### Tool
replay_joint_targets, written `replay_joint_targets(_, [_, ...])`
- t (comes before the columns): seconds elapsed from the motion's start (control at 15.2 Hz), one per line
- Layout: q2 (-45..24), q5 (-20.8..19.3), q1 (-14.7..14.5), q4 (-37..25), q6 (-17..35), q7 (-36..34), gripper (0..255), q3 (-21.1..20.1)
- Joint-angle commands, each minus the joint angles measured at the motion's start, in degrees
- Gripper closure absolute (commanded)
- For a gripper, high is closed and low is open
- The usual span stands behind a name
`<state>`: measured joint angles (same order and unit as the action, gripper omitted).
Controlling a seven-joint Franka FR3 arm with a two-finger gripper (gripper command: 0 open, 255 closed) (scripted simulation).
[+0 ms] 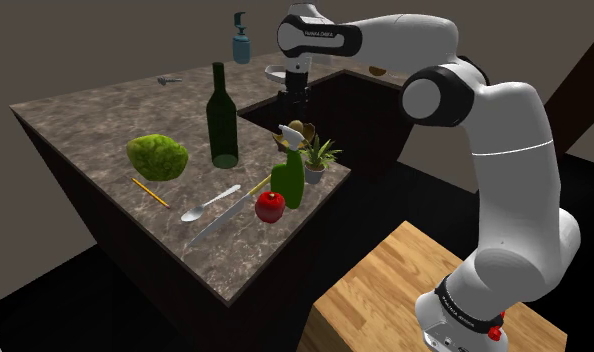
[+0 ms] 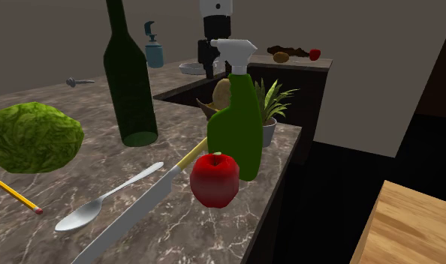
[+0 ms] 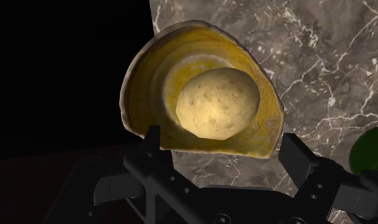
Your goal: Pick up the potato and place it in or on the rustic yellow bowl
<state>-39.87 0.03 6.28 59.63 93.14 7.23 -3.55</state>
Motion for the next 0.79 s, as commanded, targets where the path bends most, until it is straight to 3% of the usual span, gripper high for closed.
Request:
replay_joint_targets(0.0, [-0.8,0.0,0.0,-3.2,-2.5,0.0,0,0.0])
replay_joint_targets(0.2, [-5.2,-0.2,-0.3,-16.2,-11.0,-0.1,0,0.1])
replay_joint_targets(0.73, [-5.2,-0.2,-0.3,-16.3,-11.0,-0.1,0,0.1])
